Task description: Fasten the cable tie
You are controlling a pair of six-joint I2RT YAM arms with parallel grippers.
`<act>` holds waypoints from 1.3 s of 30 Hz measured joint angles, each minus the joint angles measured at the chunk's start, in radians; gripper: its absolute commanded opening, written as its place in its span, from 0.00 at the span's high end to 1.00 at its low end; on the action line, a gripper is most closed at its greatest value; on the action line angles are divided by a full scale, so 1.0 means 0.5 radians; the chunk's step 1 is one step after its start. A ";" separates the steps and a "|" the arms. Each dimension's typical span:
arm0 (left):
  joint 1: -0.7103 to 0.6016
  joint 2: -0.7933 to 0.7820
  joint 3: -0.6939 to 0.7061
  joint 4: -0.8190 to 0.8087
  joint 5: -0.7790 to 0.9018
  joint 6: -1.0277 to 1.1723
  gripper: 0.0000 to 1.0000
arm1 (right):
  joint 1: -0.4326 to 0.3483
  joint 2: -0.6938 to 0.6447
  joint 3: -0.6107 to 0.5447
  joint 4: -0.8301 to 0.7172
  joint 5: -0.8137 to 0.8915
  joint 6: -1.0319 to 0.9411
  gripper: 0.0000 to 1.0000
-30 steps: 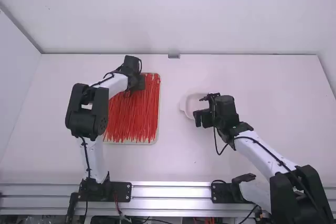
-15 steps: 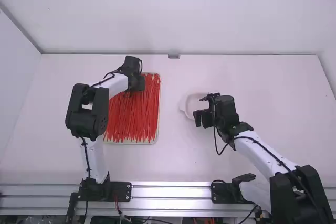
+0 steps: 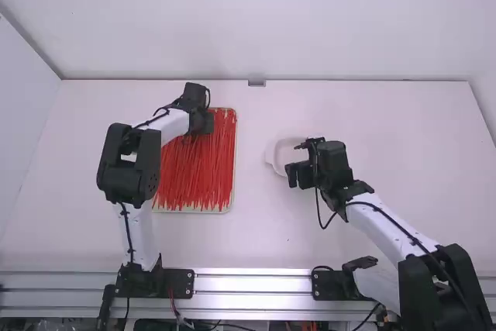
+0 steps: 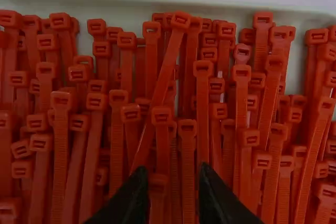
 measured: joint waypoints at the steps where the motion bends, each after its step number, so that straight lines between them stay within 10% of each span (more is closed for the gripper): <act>1: 0.000 0.000 -0.001 -0.001 0.001 0.001 0.82 | 0.000 0.000 0.000 0.001 -0.001 -0.002 0.02; 39: 0.000 0.000 0.000 0.010 0.000 -0.001 0.93 | 0.000 0.000 0.000 0.000 0.000 0.002 0.02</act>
